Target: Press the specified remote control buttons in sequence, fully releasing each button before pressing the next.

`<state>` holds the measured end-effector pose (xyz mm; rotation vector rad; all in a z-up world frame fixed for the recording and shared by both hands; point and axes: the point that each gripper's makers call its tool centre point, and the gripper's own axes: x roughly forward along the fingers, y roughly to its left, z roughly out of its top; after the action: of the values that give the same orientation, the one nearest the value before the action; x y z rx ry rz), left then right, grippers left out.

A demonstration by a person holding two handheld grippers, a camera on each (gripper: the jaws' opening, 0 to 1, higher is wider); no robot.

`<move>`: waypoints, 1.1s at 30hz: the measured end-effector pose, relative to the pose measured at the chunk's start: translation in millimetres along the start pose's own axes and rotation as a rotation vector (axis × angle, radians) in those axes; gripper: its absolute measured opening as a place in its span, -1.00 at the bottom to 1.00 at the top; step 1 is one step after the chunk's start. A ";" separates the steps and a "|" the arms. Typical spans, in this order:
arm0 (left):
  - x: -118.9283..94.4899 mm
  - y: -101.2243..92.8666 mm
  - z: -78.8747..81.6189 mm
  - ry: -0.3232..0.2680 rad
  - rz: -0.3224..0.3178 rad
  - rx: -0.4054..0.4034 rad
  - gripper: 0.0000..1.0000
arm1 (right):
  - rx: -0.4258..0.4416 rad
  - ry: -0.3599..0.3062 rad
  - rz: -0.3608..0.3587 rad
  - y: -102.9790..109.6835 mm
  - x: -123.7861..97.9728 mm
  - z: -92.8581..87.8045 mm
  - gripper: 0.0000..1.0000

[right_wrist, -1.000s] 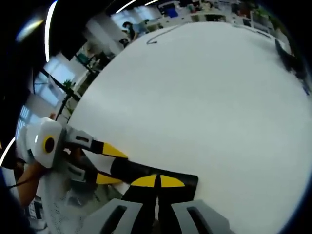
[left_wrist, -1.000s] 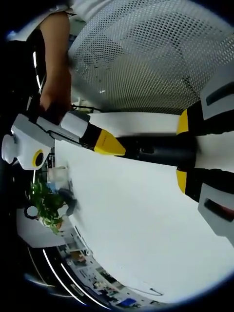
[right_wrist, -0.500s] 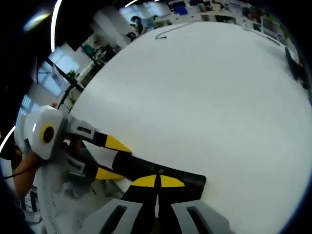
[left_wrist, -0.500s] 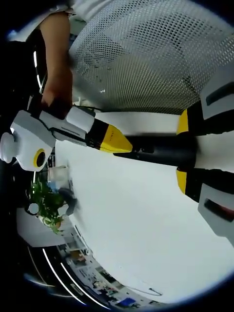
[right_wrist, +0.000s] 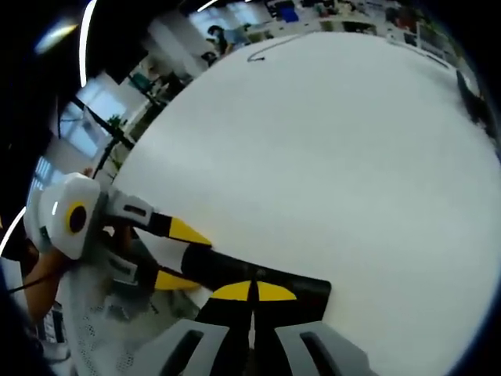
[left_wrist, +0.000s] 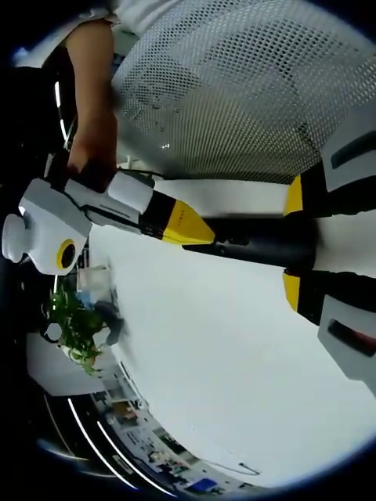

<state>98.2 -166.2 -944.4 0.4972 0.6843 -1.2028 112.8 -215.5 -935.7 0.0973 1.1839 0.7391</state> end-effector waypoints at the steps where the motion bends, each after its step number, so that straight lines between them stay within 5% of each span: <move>1: 0.0 0.0 0.0 0.000 0.000 0.001 -0.50 | 0.007 -0.001 0.002 0.1 0.2 0.1 -1.00; 14: -0.9 0.1 -0.4 -0.002 0.003 -0.001 -0.49 | -0.049 0.000 -0.022 2.0 1.0 0.6 -1.00; 33: -0.8 0.8 -1.0 -0.006 -0.005 0.006 -0.50 | 0.004 0.018 -0.052 -5.9 -6.5 -0.7 -1.00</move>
<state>98.6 -164.8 -944.6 0.4968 0.6775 -1.2103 113.8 -224.0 -933.3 0.0631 1.2012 0.6934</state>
